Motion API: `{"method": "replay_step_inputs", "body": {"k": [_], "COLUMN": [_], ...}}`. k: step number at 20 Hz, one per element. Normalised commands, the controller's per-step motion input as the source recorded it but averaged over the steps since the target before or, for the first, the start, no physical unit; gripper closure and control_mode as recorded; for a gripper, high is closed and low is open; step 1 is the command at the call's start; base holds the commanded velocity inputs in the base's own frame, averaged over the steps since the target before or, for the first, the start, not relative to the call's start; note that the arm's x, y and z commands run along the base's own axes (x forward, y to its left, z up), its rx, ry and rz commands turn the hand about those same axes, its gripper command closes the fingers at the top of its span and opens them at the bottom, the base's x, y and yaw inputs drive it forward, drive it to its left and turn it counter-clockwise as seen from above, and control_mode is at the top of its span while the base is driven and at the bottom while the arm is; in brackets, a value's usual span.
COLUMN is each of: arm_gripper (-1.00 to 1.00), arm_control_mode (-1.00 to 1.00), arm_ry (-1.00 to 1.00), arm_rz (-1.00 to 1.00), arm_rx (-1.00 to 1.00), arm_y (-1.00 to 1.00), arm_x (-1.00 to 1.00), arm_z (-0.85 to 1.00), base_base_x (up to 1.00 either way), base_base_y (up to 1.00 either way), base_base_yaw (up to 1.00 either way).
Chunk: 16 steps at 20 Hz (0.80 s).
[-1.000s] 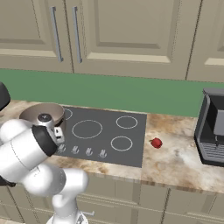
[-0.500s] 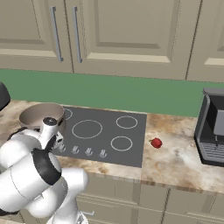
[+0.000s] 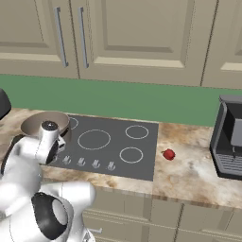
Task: Turn on the burner for the pot on the stove. Wait thirty seconds for the pot to heat up. Then add the bell pepper to the pot.
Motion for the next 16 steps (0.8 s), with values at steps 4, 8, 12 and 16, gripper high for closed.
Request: {"method": "replay_step_inputs", "body": {"k": [4,8,12,16], "arm_gripper": [-1.0,-1.0,-1.0,-1.0], "arm_control_mode": [-1.0,-1.0,-1.0,-1.0], "arm_ry": [-0.24,-0.06,0.05,0.22], "arm_rz": [-0.21,-0.33,-0.37,-0.32], "arm_rx": [0.05,0.11,0.16,0.01], "arm_y": [-0.01,-0.43,-0.84,-0.45], "arm_x": [-0.67,-0.99,-1.0,-0.7], "arm_z": [1.0,1.0,1.0,1.0], "base_base_x": [0.0,0.0,0.0,0.0], "base_base_y": [0.0,0.0,0.0,0.0], "base_base_yaw": [0.0,0.0,0.0,0.0]}}
